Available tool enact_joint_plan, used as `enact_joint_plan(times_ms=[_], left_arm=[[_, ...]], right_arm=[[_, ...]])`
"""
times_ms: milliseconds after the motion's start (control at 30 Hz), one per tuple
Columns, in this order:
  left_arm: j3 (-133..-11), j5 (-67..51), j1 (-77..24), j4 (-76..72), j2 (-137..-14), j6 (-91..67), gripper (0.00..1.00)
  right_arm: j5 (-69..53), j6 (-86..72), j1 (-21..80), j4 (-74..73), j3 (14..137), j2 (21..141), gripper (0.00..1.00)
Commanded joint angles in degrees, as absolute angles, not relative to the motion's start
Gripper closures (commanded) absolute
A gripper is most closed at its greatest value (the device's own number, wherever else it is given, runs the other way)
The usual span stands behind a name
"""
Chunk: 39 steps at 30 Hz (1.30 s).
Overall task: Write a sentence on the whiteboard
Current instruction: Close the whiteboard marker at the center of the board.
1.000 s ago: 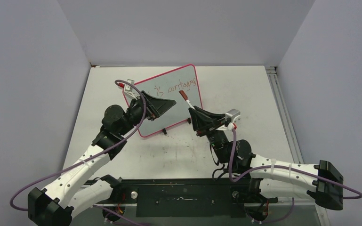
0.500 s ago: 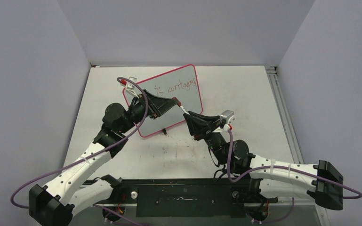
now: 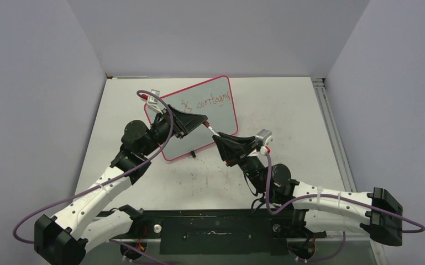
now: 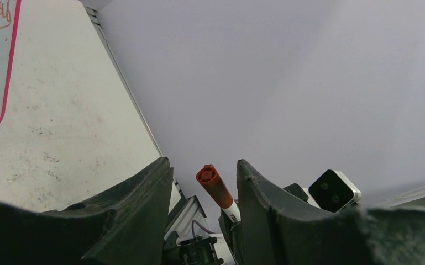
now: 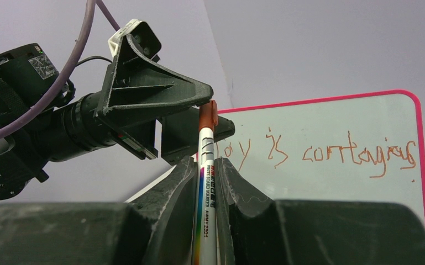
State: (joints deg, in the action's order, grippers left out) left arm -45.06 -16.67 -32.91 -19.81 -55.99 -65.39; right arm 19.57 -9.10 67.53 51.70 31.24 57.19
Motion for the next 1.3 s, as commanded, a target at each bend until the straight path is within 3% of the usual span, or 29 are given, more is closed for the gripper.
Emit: enact_joint_plan(times_ms=[0,167,467,1267], left_arm=[[-46.76,-15.35,-33.04,-22.96,-54.93,-65.69,0.58],[-46.52,-15.22,-33.05,-23.30,-54.93,-66.07,0.65],[-45.61,-15.30,-33.07,-23.38,-55.24,-67.05,1.00],[-41.73,-18.09,-35.45,-23.80,-53.45,-67.38,1.00]], right_arm=[[17.65,-9.43,67.59,52.83,31.90,58.07,0.95],[17.15,-8.99,67.67,52.45,32.36,58.68,0.95],[17.68,-8.18,67.76,52.46,33.21,59.92,0.95],[17.89,-6.68,67.24,57.11,36.80,64.09,0.95]])
